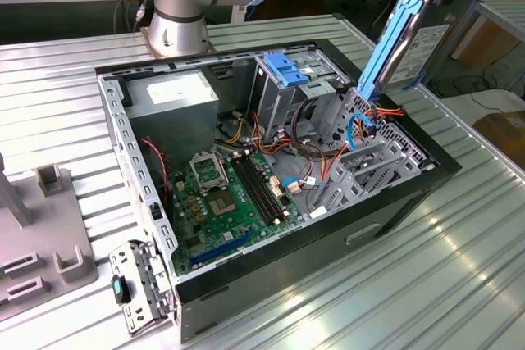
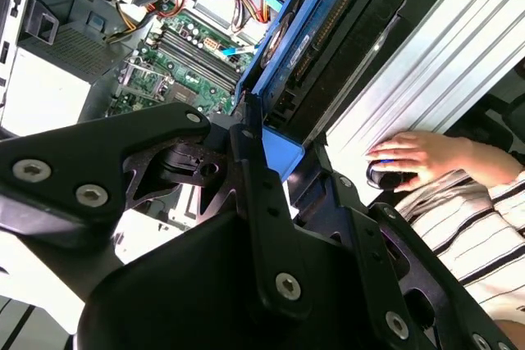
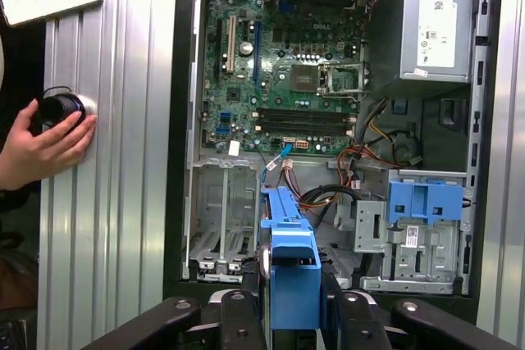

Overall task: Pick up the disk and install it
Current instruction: 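Pick up the disk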

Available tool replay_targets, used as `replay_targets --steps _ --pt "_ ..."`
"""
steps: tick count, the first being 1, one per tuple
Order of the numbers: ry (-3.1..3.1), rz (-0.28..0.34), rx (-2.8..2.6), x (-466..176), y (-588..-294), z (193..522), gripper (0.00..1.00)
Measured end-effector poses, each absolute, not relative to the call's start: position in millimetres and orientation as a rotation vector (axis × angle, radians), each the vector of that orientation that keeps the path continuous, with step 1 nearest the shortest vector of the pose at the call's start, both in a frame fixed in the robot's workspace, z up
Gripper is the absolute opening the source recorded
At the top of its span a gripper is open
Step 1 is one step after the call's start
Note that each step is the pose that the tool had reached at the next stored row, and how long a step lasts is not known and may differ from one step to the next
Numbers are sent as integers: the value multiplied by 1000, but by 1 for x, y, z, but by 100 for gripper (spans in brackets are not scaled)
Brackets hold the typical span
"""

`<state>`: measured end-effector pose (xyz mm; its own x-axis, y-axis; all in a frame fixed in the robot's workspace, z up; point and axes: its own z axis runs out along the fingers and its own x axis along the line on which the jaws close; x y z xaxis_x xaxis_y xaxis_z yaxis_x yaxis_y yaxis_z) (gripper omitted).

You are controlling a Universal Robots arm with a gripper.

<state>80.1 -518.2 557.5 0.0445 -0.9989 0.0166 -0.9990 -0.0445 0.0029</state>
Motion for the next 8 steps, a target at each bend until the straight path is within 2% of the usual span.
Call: replay_targets --steps 8 --pt "-2162 16 2261 79 -518 557 36"
